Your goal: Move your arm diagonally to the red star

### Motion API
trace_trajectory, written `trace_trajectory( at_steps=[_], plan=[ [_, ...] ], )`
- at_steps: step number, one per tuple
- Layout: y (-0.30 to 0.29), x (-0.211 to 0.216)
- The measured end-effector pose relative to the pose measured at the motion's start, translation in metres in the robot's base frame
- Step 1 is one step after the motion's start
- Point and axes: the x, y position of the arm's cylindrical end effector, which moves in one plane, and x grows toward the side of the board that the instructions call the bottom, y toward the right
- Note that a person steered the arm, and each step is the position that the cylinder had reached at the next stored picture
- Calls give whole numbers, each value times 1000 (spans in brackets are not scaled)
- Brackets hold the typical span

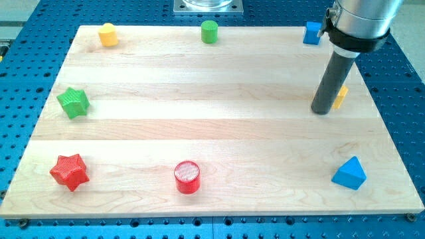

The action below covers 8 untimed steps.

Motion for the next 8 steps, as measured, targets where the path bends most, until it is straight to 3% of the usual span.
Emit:
trace_trajectory(
  at_steps=[1, 2, 5, 8],
  plan=[
    [-1, 0],
    [-41, 0],
    [-273, 35],
    [-323, 36]
  ],
)
